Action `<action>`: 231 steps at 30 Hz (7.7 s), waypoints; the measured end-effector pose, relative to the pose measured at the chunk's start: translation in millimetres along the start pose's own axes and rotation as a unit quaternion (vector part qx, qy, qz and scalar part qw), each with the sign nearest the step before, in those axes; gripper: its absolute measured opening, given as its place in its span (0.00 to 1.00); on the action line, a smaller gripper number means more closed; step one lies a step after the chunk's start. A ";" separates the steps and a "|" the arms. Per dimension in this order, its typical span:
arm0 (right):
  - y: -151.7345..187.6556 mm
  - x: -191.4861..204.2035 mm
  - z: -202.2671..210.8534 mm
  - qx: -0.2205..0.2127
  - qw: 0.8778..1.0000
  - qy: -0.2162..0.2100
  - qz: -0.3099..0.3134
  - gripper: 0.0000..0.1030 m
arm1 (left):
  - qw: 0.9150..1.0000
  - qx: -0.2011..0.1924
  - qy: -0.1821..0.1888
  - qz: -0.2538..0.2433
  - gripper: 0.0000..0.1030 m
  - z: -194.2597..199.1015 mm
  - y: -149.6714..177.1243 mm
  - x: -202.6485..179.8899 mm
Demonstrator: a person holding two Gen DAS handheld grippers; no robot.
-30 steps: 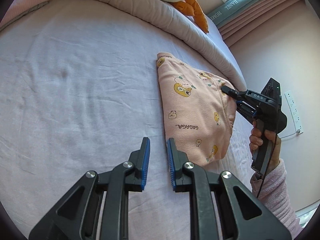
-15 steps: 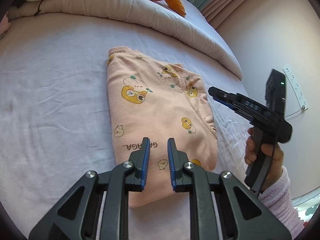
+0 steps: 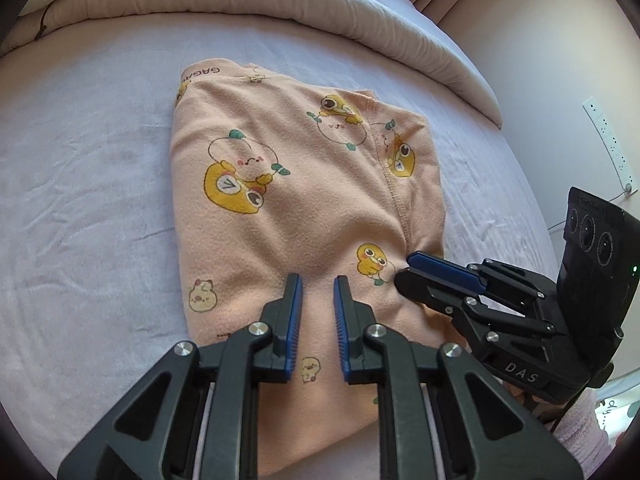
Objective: Fold small clothes
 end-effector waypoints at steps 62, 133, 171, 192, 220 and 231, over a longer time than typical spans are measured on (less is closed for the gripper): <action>26.7 -58.0 42.9 -0.036 0.974 -0.160 -0.158 0.61 | 0.985 -0.071 0.089 0.132 0.50 54.3 0.3 82.3; 91.6 98.8 136.1 -0.067 0.986 -0.150 -0.039 0.25 | 0.995 -0.084 -0.046 0.033 0.24 133.3 124.5 -26.2; 103.3 179.2 165.6 -0.092 0.980 -0.161 0.069 0.24 | 0.980 -0.168 -0.088 0.059 0.24 217.7 169.1 -31.5; 100.7 190.6 164.4 -0.093 0.981 -0.153 0.080 0.24 | 0.978 -0.176 -0.094 0.063 0.24 225.1 166.8 -28.8; 98.3 194.7 163.3 -0.096 0.980 -0.150 0.087 0.24 | 0.978 -0.175 -0.102 0.056 0.25 224.5 159.7 -31.1; 97.5 195.0 162.7 -0.096 0.980 -0.150 0.088 0.24 | 0.978 -0.173 -0.105 0.054 0.25 223.5 155.2 -29.5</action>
Point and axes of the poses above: each gripper's, at about its wrist camera, not at the fingertips, and z roughly against the way its jaws point, x to its left, y to its underside, the point moved 5 cm from there along -z, roughly the way its jaws point, and after that the axes turned 3 degrees about -z, right-handed, at the moved point
